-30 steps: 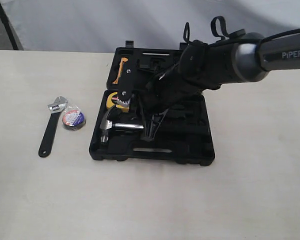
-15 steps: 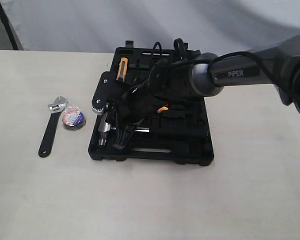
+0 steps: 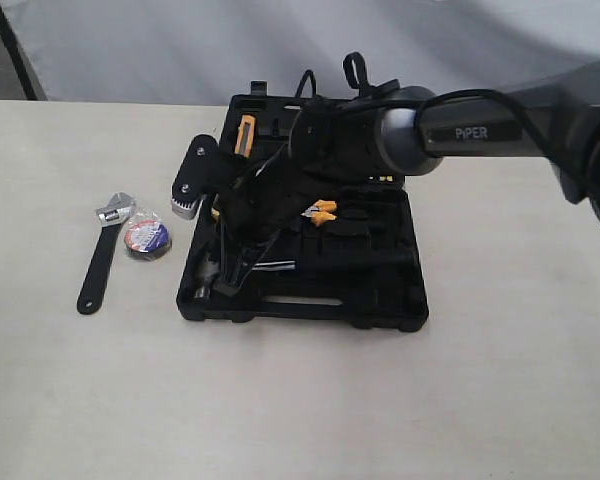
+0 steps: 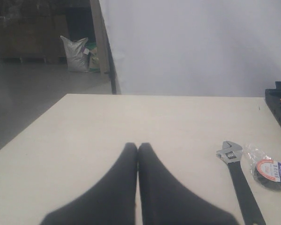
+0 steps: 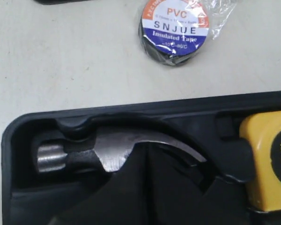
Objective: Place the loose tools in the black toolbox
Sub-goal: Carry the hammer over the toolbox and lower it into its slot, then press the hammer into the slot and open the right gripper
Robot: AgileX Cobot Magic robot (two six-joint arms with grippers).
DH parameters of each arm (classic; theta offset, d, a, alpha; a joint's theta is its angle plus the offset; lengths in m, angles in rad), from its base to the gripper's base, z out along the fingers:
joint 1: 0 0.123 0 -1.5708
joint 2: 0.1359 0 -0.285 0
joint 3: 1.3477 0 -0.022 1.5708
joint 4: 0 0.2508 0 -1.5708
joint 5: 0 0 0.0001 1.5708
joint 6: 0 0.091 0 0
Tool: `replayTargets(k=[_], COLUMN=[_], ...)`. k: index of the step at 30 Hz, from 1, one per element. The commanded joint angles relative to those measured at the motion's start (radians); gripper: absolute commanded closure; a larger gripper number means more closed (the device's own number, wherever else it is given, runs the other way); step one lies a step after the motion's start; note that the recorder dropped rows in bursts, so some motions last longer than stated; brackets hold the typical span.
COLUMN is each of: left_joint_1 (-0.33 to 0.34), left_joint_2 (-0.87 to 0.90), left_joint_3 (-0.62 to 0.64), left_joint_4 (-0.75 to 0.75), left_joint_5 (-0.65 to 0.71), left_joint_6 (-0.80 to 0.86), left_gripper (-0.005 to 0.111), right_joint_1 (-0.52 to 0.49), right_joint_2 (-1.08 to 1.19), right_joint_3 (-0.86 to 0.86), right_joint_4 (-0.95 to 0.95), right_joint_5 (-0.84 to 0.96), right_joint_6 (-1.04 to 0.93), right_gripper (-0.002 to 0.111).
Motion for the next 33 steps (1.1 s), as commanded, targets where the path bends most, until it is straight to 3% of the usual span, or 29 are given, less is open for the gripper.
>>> replayTargets(k=[1, 4, 7, 11, 16, 25, 33], left_joint_1=[0.003, 0.003, 0.003, 0.003, 0.003, 0.003, 0.003], left_joint_2=[-0.008, -0.008, -0.008, -0.008, -0.008, -0.008, -0.008], left_joint_3=[0.009, 0.009, 0.009, 0.009, 0.009, 0.009, 0.009], left_joint_4=[-0.014, -0.014, -0.014, -0.014, -0.014, -0.014, -0.014], left_joint_5=[-0.017, -0.017, -0.017, -0.017, -0.017, -0.017, -0.017], left_joint_6=[-0.01, -0.01, -0.01, -0.01, -0.01, -0.01, -0.01], left_gripper=[0.105, 0.105, 0.105, 0.105, 0.105, 0.105, 0.105], right_joint_1=[-0.007, -0.007, -0.044, -0.105, -0.11, -0.088, -0.027], right_joint_2=[-0.061, -0.106, -0.142, -0.089, 0.018, -0.12, -0.079], right_joint_3=[-0.007, -0.007, -0.007, -0.007, -0.007, -0.007, -0.007], right_joint_4=[-0.071, -0.198, -0.4, -0.424, -0.453, -0.416, -0.404], right_joint_5=[0.0, 0.031, 0.18, 0.281, 0.319, 0.265, 0.202], right_joint_6=[0.097, 0.234, 0.461, 0.531, 0.539, 0.539, 0.539], right_gripper=[0.108, 0.108, 0.108, 0.108, 0.108, 0.108, 0.108])
